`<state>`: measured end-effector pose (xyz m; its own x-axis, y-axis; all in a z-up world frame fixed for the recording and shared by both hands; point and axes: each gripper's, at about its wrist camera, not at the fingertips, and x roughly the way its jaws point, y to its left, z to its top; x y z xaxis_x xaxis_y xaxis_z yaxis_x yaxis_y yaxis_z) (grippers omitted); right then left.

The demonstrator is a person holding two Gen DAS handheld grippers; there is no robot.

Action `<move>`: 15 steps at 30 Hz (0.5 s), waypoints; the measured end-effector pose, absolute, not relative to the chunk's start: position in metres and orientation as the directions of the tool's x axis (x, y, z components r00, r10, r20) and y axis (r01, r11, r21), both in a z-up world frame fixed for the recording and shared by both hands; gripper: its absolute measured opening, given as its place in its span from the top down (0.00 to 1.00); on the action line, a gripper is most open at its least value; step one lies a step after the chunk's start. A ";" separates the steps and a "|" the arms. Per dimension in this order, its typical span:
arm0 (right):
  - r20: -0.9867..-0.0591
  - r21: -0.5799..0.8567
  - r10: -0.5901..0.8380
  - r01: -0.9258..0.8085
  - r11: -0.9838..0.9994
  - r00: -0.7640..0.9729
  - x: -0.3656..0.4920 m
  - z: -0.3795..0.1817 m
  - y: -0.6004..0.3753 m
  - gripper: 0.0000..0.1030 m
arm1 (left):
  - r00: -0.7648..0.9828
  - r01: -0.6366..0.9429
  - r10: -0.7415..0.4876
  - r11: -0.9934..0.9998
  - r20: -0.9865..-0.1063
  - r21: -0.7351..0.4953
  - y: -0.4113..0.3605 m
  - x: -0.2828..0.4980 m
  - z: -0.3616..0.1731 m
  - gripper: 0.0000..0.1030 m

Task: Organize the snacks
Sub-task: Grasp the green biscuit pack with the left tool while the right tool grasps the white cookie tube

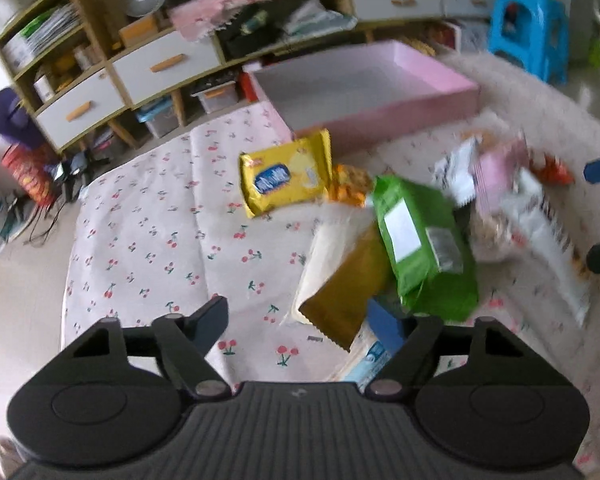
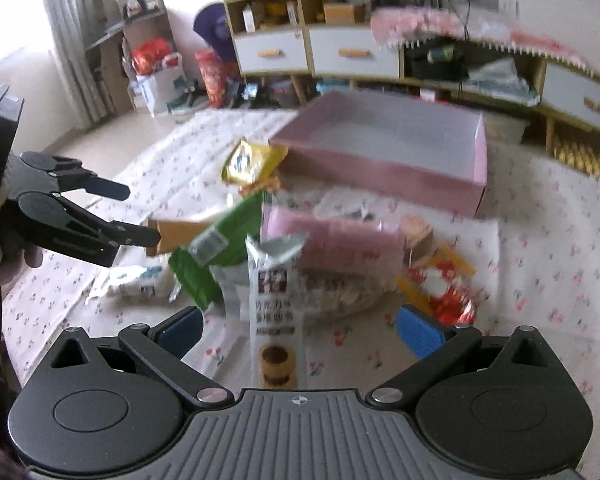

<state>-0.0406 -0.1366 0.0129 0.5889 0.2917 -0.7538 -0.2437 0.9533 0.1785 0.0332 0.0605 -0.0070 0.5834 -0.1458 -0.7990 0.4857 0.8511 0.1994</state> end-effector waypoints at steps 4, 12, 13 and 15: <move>-0.781 0.204 0.303 -0.236 0.950 0.546 -0.038 0.001 -0.134 0.01 | 0.567 0.534 -0.179 0.823 -0.804 0.194 0.055 0.037 -0.013 0.33; -0.794 0.234 0.314 -0.216 0.948 0.521 -0.041 -0.006 -0.133 0.07 | 0.560 0.567 -0.216 0.804 -0.800 0.179 0.043 0.038 -0.010 0.41; -0.795 0.236 0.314 -0.212 0.948 0.518 -0.040 -0.007 -0.133 0.08 | 0.558 0.561 -0.219 0.810 -0.801 0.169 0.043 0.039 -0.009 0.41; -0.802 0.241 0.313 -0.204 0.949 0.509 -0.038 -0.010 -0.131 0.16 | 0.558 0.553 -0.230 0.819 -0.797 0.151 0.044 0.038 -0.005 0.41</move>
